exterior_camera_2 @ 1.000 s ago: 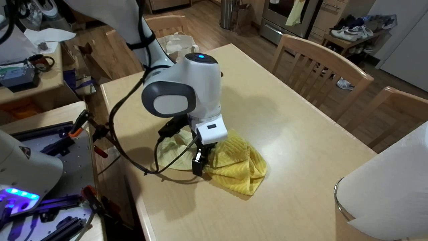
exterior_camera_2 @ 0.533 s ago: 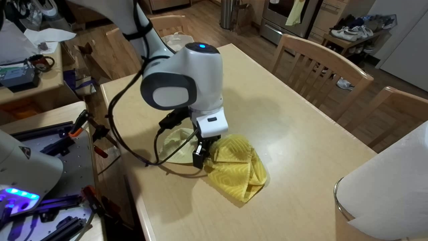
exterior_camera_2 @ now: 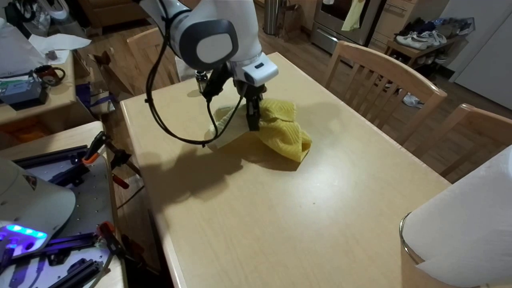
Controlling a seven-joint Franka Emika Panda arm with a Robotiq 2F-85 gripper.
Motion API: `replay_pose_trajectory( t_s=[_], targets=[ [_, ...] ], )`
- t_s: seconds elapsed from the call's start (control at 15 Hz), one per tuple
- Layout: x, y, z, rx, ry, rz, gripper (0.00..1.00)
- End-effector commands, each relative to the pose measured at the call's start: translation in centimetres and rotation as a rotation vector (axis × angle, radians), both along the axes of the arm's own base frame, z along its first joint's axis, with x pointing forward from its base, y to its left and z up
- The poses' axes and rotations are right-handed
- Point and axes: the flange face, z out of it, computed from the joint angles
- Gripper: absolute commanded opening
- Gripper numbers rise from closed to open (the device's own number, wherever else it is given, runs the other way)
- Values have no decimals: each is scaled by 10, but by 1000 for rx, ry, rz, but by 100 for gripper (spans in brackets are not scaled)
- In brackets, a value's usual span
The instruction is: Use the yellow towel to wipe the table
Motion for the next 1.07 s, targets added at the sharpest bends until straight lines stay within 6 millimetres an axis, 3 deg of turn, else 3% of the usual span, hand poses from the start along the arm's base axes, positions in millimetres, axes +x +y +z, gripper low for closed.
replay_pose_trajectory(
  t_s=[0.0,0.07,0.27,0.47,0.6,0.67,0.93,1.0],
  targets=[
    [20,53,17,-5,-1,199,1],
    [23,68,20,2,0,252,1],
    [19,101,-7,40,46,400,1],
    [17,99,-32,28,94,440,1],
    [12,84,-58,34,134,414,1],
    [13,70,-52,31,154,378,1],
    [-24,20,-121,54,235,198,1],
    [-28,4,-120,67,259,145,1]
  ],
)
